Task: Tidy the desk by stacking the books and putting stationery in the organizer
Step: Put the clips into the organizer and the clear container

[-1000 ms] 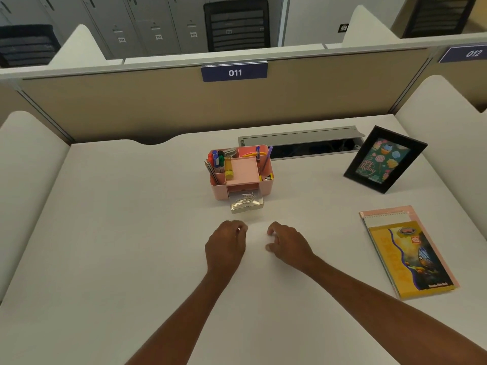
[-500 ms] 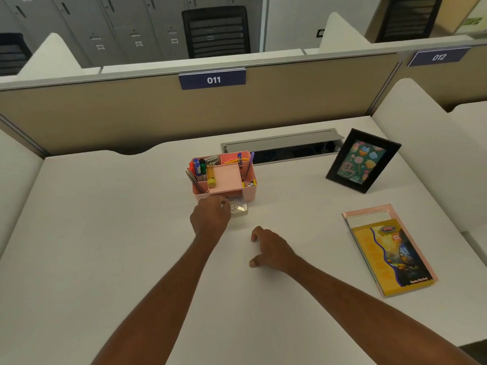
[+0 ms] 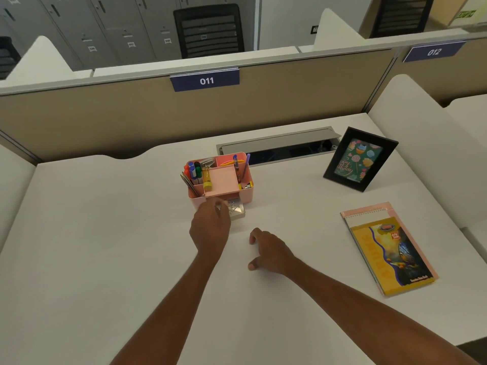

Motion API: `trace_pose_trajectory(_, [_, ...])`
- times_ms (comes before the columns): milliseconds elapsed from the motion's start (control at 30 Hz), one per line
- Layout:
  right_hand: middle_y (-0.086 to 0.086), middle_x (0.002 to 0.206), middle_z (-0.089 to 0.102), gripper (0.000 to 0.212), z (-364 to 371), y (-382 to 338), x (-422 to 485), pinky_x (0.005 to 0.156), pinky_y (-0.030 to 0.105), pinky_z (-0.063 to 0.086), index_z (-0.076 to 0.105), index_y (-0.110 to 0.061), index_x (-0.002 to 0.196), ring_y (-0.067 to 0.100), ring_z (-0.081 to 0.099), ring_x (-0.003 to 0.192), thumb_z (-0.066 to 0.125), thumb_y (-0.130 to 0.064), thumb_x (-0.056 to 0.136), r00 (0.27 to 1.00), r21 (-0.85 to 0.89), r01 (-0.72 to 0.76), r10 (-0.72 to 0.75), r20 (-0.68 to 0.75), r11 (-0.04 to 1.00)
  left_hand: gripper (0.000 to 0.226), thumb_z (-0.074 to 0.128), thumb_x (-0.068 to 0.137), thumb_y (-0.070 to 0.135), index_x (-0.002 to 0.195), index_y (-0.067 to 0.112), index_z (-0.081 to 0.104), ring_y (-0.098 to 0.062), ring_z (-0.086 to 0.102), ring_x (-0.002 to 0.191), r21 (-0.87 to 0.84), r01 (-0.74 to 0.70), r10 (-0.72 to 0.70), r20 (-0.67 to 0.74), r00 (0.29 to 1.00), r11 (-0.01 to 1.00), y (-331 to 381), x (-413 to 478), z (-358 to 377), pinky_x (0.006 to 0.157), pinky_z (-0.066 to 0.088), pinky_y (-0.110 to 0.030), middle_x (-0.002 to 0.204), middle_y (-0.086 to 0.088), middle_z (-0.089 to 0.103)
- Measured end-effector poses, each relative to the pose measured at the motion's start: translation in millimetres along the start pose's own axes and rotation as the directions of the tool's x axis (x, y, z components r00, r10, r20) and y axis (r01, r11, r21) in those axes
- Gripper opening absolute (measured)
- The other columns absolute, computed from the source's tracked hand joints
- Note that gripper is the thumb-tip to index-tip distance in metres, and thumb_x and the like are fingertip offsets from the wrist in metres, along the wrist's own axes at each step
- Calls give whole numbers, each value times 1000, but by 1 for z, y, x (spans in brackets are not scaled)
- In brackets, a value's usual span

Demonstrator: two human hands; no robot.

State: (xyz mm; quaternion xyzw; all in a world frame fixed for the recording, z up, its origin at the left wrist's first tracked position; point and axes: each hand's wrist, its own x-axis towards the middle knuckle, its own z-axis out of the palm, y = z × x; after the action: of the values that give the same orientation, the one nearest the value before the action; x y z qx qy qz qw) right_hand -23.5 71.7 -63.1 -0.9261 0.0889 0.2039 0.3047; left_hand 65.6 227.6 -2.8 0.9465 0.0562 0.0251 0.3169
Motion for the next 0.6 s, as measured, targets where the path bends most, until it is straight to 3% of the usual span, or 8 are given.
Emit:
trace_pose_trajectory(133, [-6, 99, 57, 69, -2, -3, -1, 74, 36, 49, 45, -30, 105, 19, 58, 86, 94, -39, 57, 1000, 0, -24, 24, 2, 1000, 16, 58, 100, 41, 99, 29, 68, -12, 65, 88, -91, -103, 109, 55, 993, 990, -9, -42, 13, 73, 57, -33, 91, 15, 67])
trace_pose_trajectory(233, [-6, 95, 59, 70, -4, -5, -1, 67, 33, 45, 45, -29, 102, 19, 58, 83, 97, -39, 55, 1000, -2, -28, 28, 3, 1000, 25, 62, 99, 42, 116, 28, 72, -13, 63, 113, -90, -204, 213, 99, 972, 975, -20, -60, 28, 91, 54, -34, 116, 12, 72])
trace_pose_trajectory(333, [-7, 94, 59, 70, -4, -7, -1, 63, 30, 41, 46, -28, 101, 18, 58, 82, 97, -38, 55, 999, -1, -36, 36, 9, 999, 42, 64, 97, 39, 134, 20, 66, -20, 60, 126, -4, -253, 251, 121, 960, 968, -25, -59, 36, 100, 54, -40, 134, 1, 68])
trace_pose_trajectory(600, [-5, 98, 59, 67, -6, -10, -6, 63, 30, 39, 47, -25, 105, 19, 57, 84, 96, -34, 61, 999, -20, -40, 40, 5, 999, 59, 54, 104, 41, 158, 19, 42, -22, 36, 153, 136, -227, 192, 233, 954, 964, -25, -43, 33, 121, 37, -41, 163, -4, 42])
